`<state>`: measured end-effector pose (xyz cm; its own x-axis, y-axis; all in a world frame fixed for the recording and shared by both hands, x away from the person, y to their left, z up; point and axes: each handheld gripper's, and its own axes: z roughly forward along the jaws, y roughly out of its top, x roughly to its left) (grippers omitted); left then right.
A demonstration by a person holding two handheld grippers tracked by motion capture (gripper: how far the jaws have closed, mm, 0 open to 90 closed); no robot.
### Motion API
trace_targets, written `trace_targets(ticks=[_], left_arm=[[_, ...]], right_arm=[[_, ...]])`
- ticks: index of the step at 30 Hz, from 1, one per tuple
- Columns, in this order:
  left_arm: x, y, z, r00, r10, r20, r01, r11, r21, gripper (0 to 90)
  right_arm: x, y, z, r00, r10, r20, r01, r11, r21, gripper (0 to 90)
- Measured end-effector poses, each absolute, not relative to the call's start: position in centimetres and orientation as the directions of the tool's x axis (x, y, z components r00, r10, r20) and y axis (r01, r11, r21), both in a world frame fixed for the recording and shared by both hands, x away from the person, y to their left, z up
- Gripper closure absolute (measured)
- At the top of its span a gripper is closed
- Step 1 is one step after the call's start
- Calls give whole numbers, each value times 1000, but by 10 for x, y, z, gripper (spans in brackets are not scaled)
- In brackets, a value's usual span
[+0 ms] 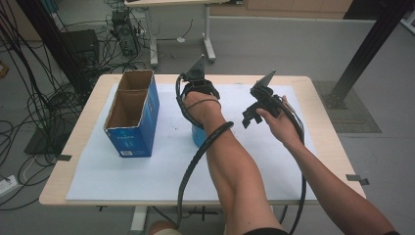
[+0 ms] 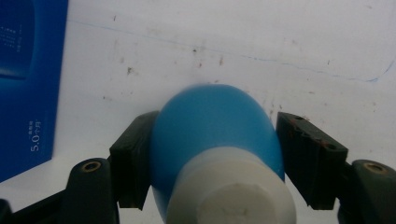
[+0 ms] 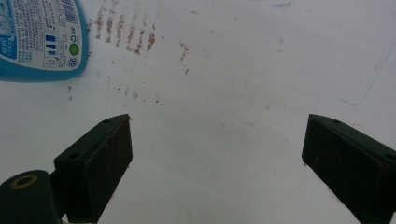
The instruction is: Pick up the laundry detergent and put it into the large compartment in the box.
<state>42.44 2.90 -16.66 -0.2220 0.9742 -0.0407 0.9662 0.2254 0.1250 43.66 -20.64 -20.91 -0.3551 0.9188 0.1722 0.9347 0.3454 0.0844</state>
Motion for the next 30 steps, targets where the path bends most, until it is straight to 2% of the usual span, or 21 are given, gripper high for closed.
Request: trace_targets(ticks=[3, 30], left_arm=[[425, 31, -166, -222, 974, -42, 967, 226, 116, 361], [438, 25, -168, -203, 979, -5, 977, 203, 64, 360]], right_arm=[[437, -205, -210, -353, 920, 172, 935, 344, 83, 84], [438, -207, -210, -358, 916, 180, 933, 348, 89, 84]])
